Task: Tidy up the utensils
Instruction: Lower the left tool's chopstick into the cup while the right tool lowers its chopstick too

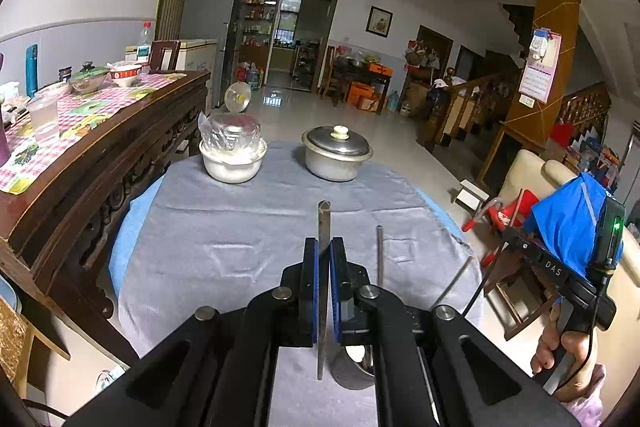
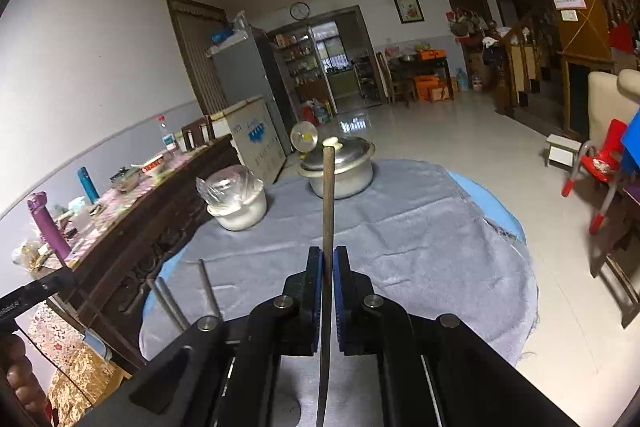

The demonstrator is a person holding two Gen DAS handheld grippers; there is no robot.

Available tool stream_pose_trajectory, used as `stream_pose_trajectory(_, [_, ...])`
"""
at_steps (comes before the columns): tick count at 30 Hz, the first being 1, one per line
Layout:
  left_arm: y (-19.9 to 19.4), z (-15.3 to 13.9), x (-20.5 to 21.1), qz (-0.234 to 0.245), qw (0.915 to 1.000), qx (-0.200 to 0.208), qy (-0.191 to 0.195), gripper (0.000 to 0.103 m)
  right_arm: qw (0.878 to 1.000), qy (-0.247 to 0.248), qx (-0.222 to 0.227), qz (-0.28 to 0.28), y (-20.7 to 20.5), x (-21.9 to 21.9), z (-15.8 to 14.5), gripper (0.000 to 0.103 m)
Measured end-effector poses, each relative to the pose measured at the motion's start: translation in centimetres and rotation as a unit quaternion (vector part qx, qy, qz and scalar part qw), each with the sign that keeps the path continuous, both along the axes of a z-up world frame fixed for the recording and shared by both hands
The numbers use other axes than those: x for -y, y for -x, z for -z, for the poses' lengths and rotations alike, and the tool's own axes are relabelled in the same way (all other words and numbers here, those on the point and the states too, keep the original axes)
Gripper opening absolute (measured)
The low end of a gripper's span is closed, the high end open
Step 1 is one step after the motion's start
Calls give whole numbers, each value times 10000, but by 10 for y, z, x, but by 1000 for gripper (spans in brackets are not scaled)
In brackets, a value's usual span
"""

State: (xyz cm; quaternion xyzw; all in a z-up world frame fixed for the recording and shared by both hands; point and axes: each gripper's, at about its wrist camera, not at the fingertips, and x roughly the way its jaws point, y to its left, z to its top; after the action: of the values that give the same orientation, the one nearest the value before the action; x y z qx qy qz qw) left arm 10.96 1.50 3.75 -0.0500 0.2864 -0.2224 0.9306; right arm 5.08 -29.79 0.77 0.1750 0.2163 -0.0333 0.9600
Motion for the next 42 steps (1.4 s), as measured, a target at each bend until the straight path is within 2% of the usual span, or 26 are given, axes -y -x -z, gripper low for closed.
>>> stream_pose_trajectory(8, [27,-24,7,112,9995,278,62,5,9990,6,379,-230,21,-15,-23,6])
stream_pose_trajectory(19, [50,-51,12,217,9978,554,286,5,9966,-12,653,-505,19,-41,-40,6])
stream_pose_trajectory(32, [46,-28,34,0,9980,597,181,5,9960,212,766,-413,11,-72,-21,6])
stream_pose_trajectory(42, [43,-15,45,-127,9984,556,-58,5,9959,327,683,-494,6,-80,-11,6])
